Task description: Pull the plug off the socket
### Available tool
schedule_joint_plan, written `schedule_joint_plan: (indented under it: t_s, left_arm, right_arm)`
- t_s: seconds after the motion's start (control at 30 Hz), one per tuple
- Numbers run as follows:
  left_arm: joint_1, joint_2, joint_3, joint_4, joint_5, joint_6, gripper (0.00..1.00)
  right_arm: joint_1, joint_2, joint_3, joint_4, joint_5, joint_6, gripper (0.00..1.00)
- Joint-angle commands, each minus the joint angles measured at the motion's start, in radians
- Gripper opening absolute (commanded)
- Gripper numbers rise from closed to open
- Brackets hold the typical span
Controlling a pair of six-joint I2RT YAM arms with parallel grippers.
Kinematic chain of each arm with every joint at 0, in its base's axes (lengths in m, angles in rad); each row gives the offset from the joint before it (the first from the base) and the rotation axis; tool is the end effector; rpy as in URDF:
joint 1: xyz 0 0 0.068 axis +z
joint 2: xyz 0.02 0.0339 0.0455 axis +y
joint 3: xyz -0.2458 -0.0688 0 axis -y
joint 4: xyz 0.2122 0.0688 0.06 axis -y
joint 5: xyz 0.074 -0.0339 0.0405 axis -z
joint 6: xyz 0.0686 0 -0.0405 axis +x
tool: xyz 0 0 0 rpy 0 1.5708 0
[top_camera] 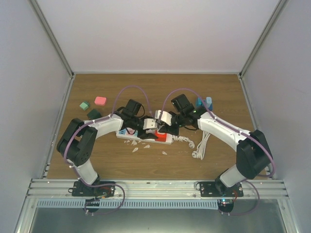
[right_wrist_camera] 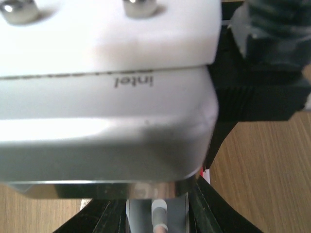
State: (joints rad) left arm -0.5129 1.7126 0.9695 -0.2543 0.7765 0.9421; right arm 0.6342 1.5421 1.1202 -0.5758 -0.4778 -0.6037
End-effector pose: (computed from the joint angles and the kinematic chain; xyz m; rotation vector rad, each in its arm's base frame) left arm 0.2537 -0.1981 0.1542 1.7507 1.5457 -0.7810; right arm 0.2264 0.2057 0.2137 -1.6031 1.9400 0.6226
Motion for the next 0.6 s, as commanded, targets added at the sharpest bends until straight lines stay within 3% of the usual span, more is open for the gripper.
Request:
schedule_joint_plan:
  t_s: [0.0,0.37,0.57]
  left_arm:
    - [-0.009,0.051,-0.005,-0.029,-0.098,0.018,0.24]
    - [-0.009,0.056,0.003,-0.030,-0.106,0.009,0.25]
    - [-0.004,-0.006,0.030,-0.007,-0.077,-0.076,0.70]
  right_arm:
    - [-0.002,-0.074,0.065,0.042,-0.093,0.023,0.09]
    - [-0.014,-0.083,0.050,0.035,-0.089,0.025,0.09]
    - [-0.032,-0.091,0.013,0.046,-0.043,0.038,0.09]
